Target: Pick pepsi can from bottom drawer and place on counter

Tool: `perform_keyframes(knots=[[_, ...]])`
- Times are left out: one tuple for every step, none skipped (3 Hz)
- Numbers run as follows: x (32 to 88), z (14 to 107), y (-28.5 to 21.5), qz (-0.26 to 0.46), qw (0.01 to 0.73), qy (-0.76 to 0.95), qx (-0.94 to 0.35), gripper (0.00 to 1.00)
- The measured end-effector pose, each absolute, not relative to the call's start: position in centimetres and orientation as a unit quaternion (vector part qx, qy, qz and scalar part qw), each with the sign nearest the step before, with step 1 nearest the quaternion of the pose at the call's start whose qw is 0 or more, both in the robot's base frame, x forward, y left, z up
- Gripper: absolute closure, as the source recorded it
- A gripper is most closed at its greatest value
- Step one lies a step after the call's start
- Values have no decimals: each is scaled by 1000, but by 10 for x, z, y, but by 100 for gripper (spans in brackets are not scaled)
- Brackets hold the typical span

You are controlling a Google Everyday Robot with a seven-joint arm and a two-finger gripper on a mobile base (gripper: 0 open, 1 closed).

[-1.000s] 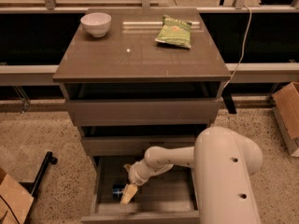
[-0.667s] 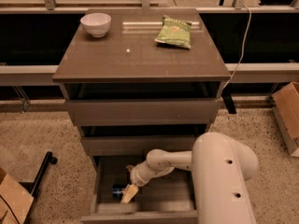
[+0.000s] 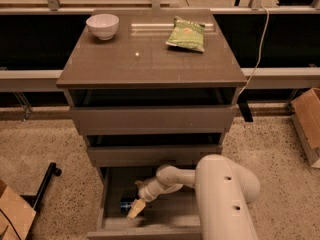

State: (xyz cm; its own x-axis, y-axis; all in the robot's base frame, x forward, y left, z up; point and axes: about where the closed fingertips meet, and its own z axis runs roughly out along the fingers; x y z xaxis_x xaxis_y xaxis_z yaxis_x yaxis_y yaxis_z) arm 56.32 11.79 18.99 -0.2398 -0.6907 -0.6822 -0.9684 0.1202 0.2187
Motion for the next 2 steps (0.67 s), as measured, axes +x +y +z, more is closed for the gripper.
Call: perform_keyframes(knots=[[571, 159, 121, 345, 206, 725, -559, 0], [572, 138, 123, 361, 200, 730, -544, 19]])
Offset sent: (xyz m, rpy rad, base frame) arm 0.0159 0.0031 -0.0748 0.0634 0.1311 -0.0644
